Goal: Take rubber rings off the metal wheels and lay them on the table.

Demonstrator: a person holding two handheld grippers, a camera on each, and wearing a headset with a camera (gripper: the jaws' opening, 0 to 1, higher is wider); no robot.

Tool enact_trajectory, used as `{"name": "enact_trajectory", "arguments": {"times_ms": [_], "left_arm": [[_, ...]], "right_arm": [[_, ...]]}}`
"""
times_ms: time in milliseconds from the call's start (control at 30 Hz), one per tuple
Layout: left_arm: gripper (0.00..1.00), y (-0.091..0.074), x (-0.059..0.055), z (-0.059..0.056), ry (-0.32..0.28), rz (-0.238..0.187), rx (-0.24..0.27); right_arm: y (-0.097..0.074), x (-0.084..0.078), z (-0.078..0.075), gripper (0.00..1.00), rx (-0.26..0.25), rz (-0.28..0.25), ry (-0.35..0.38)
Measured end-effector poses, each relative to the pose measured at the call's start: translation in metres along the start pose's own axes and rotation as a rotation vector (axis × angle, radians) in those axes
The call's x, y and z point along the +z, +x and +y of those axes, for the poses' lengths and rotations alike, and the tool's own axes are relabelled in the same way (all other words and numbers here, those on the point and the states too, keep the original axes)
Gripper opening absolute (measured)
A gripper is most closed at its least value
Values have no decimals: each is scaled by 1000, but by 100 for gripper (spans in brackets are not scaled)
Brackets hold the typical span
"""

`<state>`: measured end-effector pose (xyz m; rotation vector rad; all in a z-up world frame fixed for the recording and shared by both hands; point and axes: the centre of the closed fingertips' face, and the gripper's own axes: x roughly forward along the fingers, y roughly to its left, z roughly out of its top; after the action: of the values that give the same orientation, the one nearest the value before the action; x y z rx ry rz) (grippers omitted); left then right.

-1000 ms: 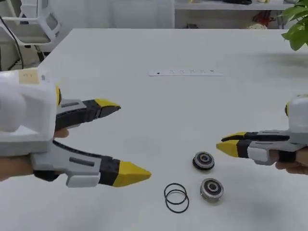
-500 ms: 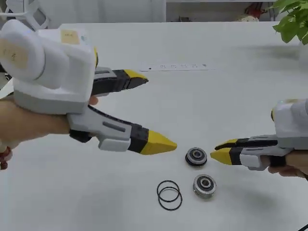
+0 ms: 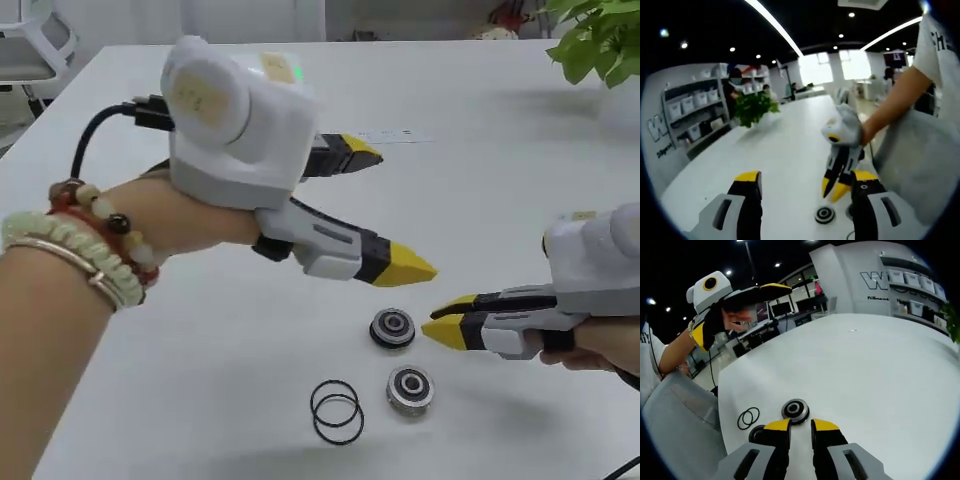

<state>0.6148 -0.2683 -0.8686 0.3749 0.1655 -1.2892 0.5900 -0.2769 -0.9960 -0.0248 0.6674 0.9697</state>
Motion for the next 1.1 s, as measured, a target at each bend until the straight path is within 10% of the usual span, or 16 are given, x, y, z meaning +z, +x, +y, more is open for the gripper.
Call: {"name": "enact_trajectory", "arguments": {"times_ms": [233, 300, 600, 833, 1100], "left_arm": [[58, 18, -39, 5, -24, 6, 95], [53, 23, -51, -4, -116, -22, 91], [30, 35, -108, -29, -125, 151, 25], [16, 33, -125, -33, -239, 202, 21], [15, 33, -126, -35, -227, 206, 17]], "right_arm": [[0, -4, -1, 12, -5, 12, -3], [1, -4, -1, 12, -2, 11, 3], [4, -9, 1, 12, 2, 31, -13], [6, -11, 4, 11, 10, 47, -27], [10, -14, 4, 12, 4, 62, -53]]}}
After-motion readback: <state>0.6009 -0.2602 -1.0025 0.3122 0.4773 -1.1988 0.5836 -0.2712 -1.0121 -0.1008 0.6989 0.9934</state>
